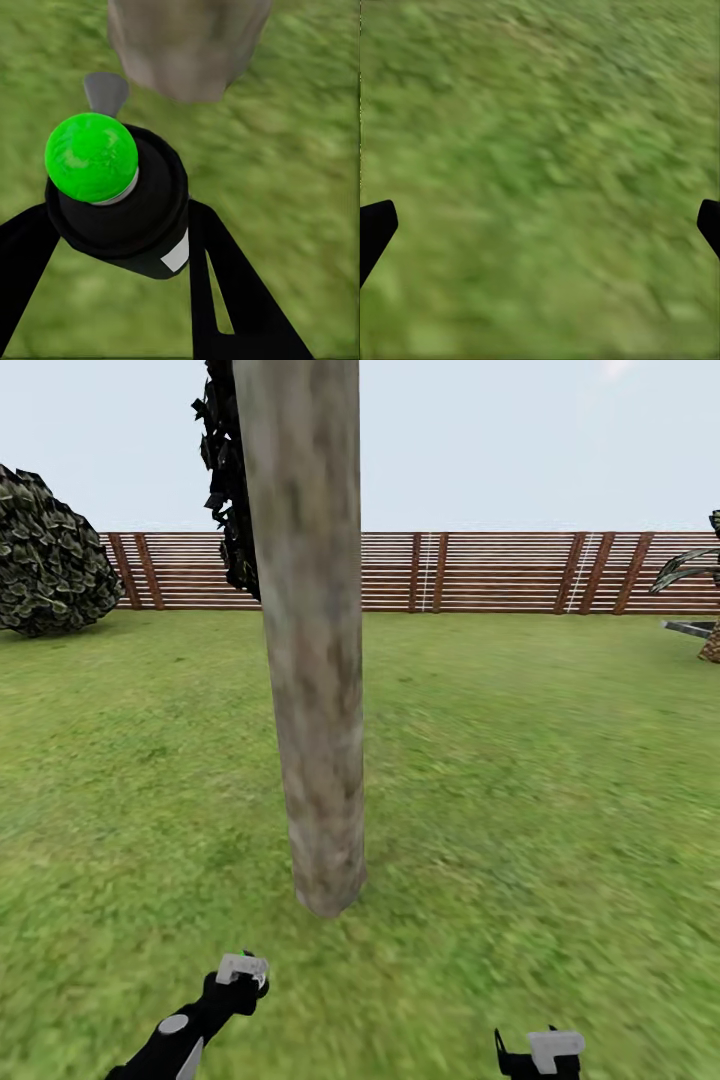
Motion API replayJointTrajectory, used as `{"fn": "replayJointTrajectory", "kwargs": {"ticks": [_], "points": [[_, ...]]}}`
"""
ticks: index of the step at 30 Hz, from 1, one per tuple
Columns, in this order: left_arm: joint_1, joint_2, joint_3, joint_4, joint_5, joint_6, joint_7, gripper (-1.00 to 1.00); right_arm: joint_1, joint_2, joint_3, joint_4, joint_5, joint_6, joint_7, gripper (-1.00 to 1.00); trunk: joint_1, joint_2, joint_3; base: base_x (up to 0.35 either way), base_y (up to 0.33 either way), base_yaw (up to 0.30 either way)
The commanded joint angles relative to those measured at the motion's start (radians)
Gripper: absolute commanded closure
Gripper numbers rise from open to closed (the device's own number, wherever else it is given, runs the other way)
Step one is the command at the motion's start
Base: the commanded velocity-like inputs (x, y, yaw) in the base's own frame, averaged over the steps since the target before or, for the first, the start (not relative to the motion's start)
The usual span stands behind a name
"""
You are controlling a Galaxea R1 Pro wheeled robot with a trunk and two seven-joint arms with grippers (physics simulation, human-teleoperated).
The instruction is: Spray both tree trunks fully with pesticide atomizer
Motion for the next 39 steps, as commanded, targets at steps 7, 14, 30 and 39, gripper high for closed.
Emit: {"fn": "replayJointTrajectory", "kwargs": {"ticks": [7,14,30,39], "points": [[-0.003,-0.01,0.009,0.001,-0.083,0.04,-0.005,1.0,0.0,-0.001,-0.003,0.001,0.011,-0.003,-0.007,-1.0,0.0,0.0,-0.001,0.0,0.0,0.0],[-0.013,-0.004,0.009,-0.018,-0.115,0.18,-0.005,1.0,0.0,0.0,-0.003,0.001,0.012,-0.003,-0.007,-1.0,0.0,0.0,-0.001,0.0,0.0,-0.008],[-0.032,-0.065,0.022,-0.139,-0.106,0.195,0.037,1.0,0.0,-0.003,-0.004,0.001,0.012,-0.003,-0.008,-1.0,0.0,0.0,-0.001,0.0,0.0,-0.136],[-0.058,-0.113,0.028,-0.193,-0.109,0.2,0.04,1.0,-0.001,-0.003,-0.004,0.003,0.012,-0.003,-0.007,-1.0,0.0,0.0,-0.001,-0.131,0.0,0.0]]}}
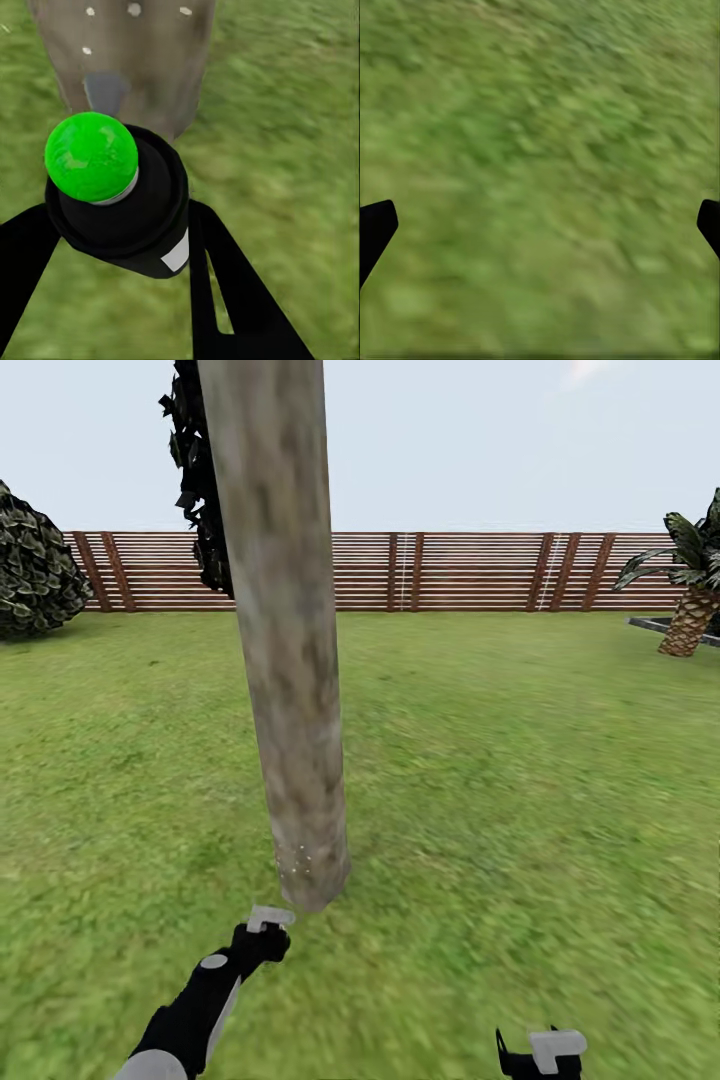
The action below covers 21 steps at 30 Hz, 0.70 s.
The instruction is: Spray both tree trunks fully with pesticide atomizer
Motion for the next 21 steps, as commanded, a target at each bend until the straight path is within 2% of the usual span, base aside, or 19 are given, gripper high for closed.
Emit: {"fn": "replayJointTrajectory", "kwargs": {"ticks": [1,3,4,5,7,9,10,13,15,17,19,21], "points": [[-0.007,-0.007,0.009,-0.016,-0.012,0.016,-0.01,1.0,-0.001,0.0,-0.003,0.002,0.011,-0.003,-0.007,-1.0,0.0,0.0,-0.001,-0.01,0.0,0.0],[-0.014,-0.005,0.009,-0.046,-0.011,0.062,-0.014,1.0,-0.001,0.0,-0.003,0.002,0.011,-0.003,-0.007,-1.0,0.0,0.0,-0.001,-0.005,0.0,0.0],[-0.018,0.004,0.013,-0.086,-0.009,0.116,-0.018,1.0,-0.001,0.0,-0.003,0.003,0.011,-0.003,-0.007,-1.0,0.0,0.0,-0.001,-0.002,0.0,0.0],[-0.021,0.026,0.016,-0.136,-0.008,0.154,-0.02,1.0,0.0,0.0,-0.003,0.003,0.011,-0.003,-0.007,-1.0,0.0,0.0,-0.001,0.0,0.0,0.0],[-0.022,0.051,0.017,-0.178,-0.006,0.175,-0.021,1.0,0.0,0.0,-0.003,0.003,0.011,-0.002,-0.007,-1.0,0.0,0.0,-0.001,0.0,0.0,0.0],[-0.021,0.064,0.015,-0.208,-0.006,0.188,-0.021,1.0,0.0,0.0,-0.003,0.003,0.011,-0.002,-0.007,-1.0,0.0,0.0,-0.001,0.0,0.0,0.0],[-0.018,0.056,0.009,-0.216,-0.007,0.191,-0.021,1.0,0.0,0.0,-0.003,0.003,0.011,-0.001,-0.007,-1.0,0.0,0.0,-0.001,0.0,0.0,0.0],[-0.018,0.009,-0.028,-0.219,-0.01,0.193,-0.02,1.0,0.0,0.0,-0.003,0.003,0.011,-0.002,-0.007,-1.0,0.0,0.0,-0.001,0.0,0.0,0.0],[-0.022,-0.017,-0.075,-0.231,-0.008,0.217,-0.019,1.0,-0.001,0.0,-0.003,0.003,0.011,-0.001,-0.007,-1.0,0.0,0.0,-0.001,0.0,0.0,0.0],[-0.023,-0.016,-0.084,-0.273,-0.006,0.268,-0.021,1.0,-0.001,0.0,-0.003,0.003,0.011,-0.001,-0.007,-1.0,0.0,0.0,-0.001,0.0,0.0,0.0],[-0.023,-0.006,-0.075,-0.331,0.003,0.31,-0.029,1.0,-0.001,0.001,-0.003,0.003,0.011,-0.001,-0.007,-1.0,0.0,0.0,-0.001,0.0,0.0,0.0],[-0.023,0.031,-0.041,-0.367,0.024,0.326,-0.054,1.0,-0.001,0.002,-0.003,0.003,0.011,-0.001,-0.007,-1.0,0.0,0.0,-0.001,0.0,0.0,0.0]]}}
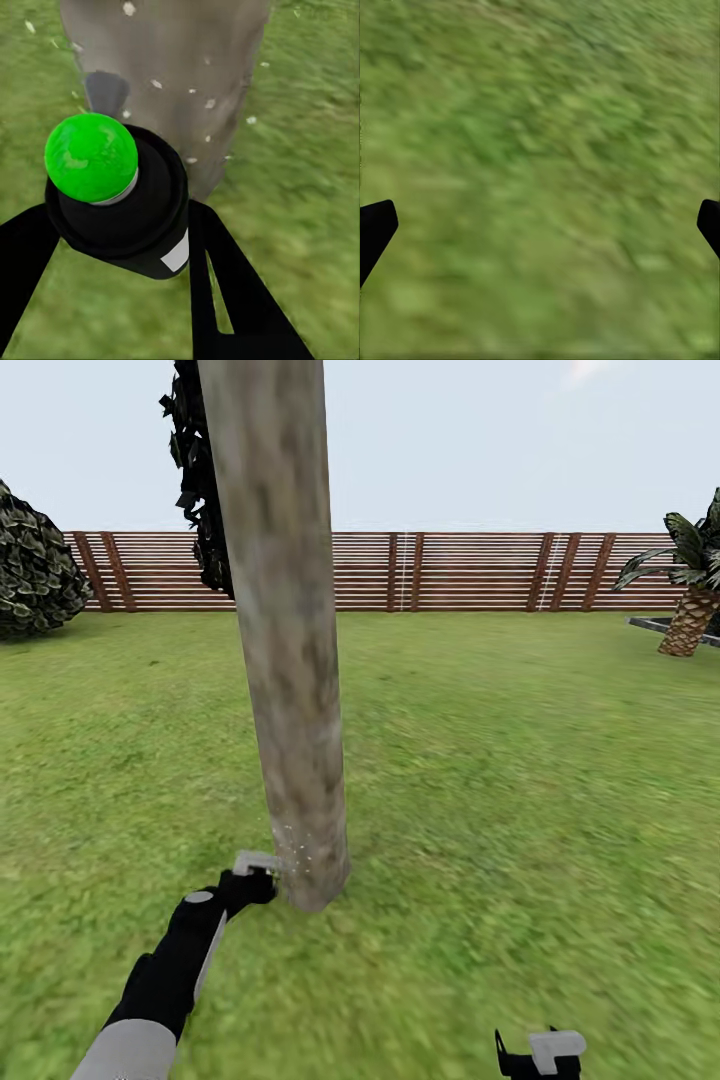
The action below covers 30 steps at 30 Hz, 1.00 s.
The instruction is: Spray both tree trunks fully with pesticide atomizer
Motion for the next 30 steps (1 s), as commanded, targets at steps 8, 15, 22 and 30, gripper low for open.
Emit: {"fn": "replayJointTrajectory", "kwargs": {"ticks": [8,15,22,30], "points": [[-0.001,0.004,-0.048,-0.094,0.008,0.109,-0.044,1.0,0.0,0.001,-0.002,0.001,0.011,-0.003,-0.007,-1.0,0.0,0.0,-0.001,0.0,0.0,0.0],[0.0,0.067,-0.033,-0.203,0.009,0.249,-0.048,1.0,-0.001,0.002,-0.002,0.001,0.012,-0.003,-0.007,-1.0,0.0,0.0,-0.001,0.0,0.0,0.0],[0.015,0.068,-0.032,-0.186,0.002,0.239,-0.029,1.0,0.0,-0.001,-0.002,0.001,0.012,-0.003,-0.007,-1.0,0.0,0.0,-0.001,0.0,0.0,0.0],[0.016,0.026,-0.029,-0.087,0.011,0.138,0.148,1.0,-0.001,-0.001,-0.002,0.001,0.012,-0.003,-0.007,-1.0,0.0,0.0,-0.001,0.0,-0.229,0.0]]}}
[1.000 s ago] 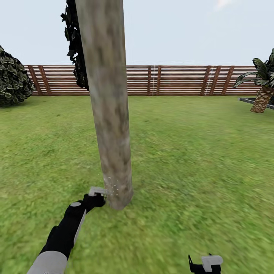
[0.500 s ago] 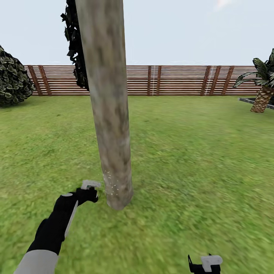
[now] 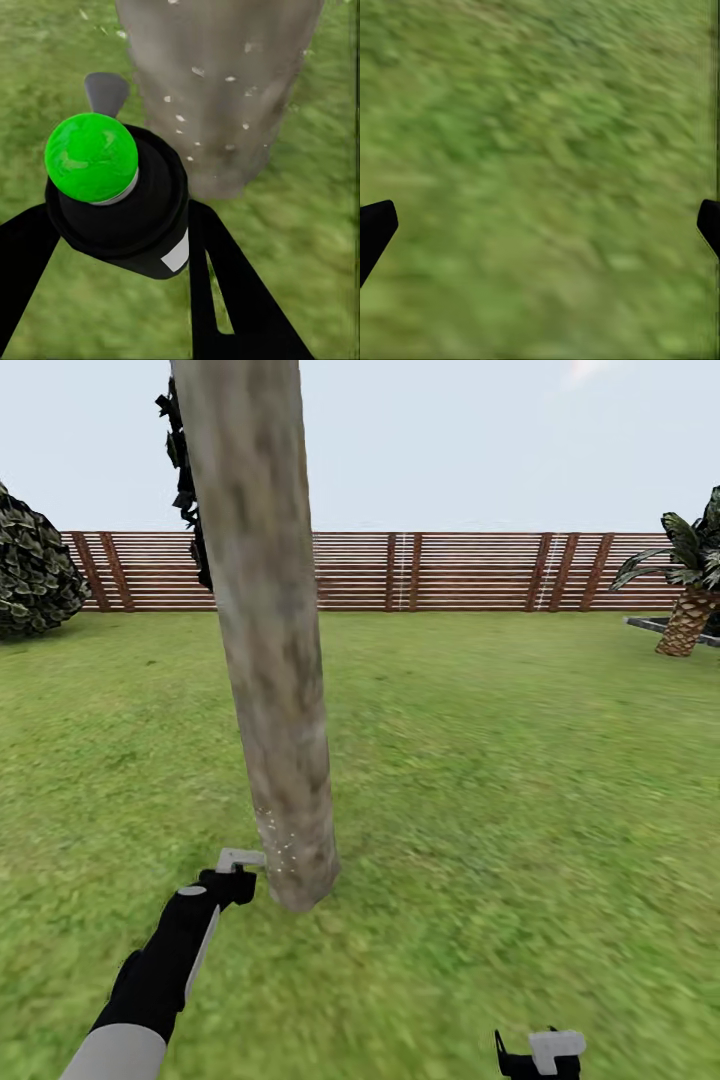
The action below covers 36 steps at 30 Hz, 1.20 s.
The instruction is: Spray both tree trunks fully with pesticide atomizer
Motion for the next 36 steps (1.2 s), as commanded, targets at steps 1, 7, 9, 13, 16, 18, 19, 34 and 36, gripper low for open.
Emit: {"fn": "replayJointTrajectory", "kwargs": {"ticks": [1,7,9,13,16,18,19,34,36], "points": [[0.001,-0.004,0.004,0.0,-0.011,0.003,-0.009,1.0,-0.001,0.0,-0.003,0.002,0.011,-0.003,-0.007,-1.0,0.0,0.0,-0.001,0.0,-0.269,0.0],[0.018,-0.008,0.006,0.016,-0.014,0.0,-0.008,1.0,-0.001,0.003,-0.003,0.002,0.011,-0.003,-0.007,-1.0,0.0,0.0,-0.001,0.001,-0.271,0.0],[0.019,-0.008,0.006,0.017,-0.014,-0.001,-0.007,1.0,-0.001,0.002,-0.003,0.002,0.011,-0.003,-0.007,-1.0,0.0,0.0,-0.001,0.046,-0.271,0.0],[0.02,-0.008,0.006,0.018,-0.013,-0.001,-0.007,1.0,-0.001,0.002,-0.003,0.002,0.011,-0.003,-0.007,-1.0,0.0,0.0,-0.001,0.018,-0.271,0.0],[0.02,-0.008,0.008,0.018,-0.016,-0.001,-0.005,1.0,0.0,0.003,-0.003,0.002,0.011,-0.003,-0.007,-1.0,0.0,0.0,-0.001,0.001,-0.271,0.154],[0.02,-0.008,0.009,0.018,-0.016,-0.001,-0.005,1.0,-0.001,0.003,-0.003,0.002,0.011,-0.003,-0.007,-1.0,0.0,0.0,-0.001,0.0,-0.271,0.248],[0.02,-0.008,0.009,0.018,-0.016,-0.001,-0.005,1.0,-0.001,0.003,-0.003,0.002,0.011,-0.003,-0.007,-1.0,0.0,0.0,-0.001,0.0,-0.271,0.27],[0.02,-0.009,0.008,0.018,-0.013,-0.001,-0.004,1.0,-0.001,0.003,-0.003,0.002,0.011,-0.003,-0.007,-1.0,0.0,0.0,-0.001,0.008,-0.271,0.226],[0.02,-0.009,0.008,0.018,-0.013,-0.001,-0.004,1.0,-0.001,0.003,-0.003,0.002,0.011,-0.003,-0.007,-1.0,0.0,0.0,-0.001,0.098,-0.272,0.007]]}}
